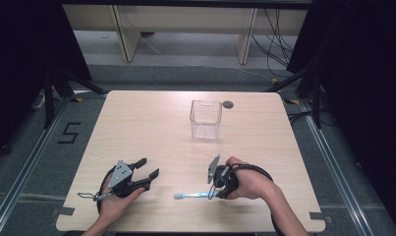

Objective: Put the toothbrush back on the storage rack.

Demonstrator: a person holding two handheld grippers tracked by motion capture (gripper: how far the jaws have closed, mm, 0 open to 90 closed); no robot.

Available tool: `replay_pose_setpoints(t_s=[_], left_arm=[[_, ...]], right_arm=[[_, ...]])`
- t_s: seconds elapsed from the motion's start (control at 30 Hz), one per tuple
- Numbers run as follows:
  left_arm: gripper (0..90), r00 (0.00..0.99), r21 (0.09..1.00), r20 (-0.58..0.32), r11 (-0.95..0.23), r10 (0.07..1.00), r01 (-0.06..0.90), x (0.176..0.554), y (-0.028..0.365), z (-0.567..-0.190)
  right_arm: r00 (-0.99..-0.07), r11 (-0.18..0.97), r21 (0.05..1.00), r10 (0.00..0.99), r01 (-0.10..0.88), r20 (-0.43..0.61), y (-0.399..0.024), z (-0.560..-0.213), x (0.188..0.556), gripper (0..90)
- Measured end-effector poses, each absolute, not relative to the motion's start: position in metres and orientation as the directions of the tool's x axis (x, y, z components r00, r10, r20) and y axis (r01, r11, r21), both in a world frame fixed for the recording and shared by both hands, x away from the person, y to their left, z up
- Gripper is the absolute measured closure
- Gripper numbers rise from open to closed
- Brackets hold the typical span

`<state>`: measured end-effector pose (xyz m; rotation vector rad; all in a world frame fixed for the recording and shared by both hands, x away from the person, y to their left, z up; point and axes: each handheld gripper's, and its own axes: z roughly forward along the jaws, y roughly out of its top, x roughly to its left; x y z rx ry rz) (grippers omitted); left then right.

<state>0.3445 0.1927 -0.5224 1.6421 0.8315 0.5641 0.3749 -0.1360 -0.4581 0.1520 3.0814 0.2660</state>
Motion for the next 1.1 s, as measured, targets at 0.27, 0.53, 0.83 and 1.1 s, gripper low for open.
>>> replay_pose_setpoints(t_s=[0.27,0.53,0.83,1.1], left_arm=[[34.4,0.634,0.970,-0.071,-0.095,0.770,0.223,0.345,0.193,-0.522],[34.4,0.634,0.970,-0.072,-0.093,0.770,0.223,0.345,0.193,-0.522],[34.3,0.635,0.971,-0.073,-0.092,0.769,0.223,0.345,0.193,-0.522],[34.3,0.635,0.971,-0.073,-0.092,0.769,0.223,0.345,0.193,-0.522]], right_arm=[[-0.999,0.993,0.116,0.039,0.037,-0.013,-0.121,-0.463,0.378,63.9],[-1.000,0.996,0.085,-0.019,-0.018,0.003,-0.116,-0.468,0.380,66.1],[-0.998,0.996,0.051,-0.068,-0.068,0.001,-0.110,-0.472,0.381,70.6],[-0.996,0.995,0.060,-0.086,-0.085,0.009,-0.107,-0.476,0.383,72.1]])
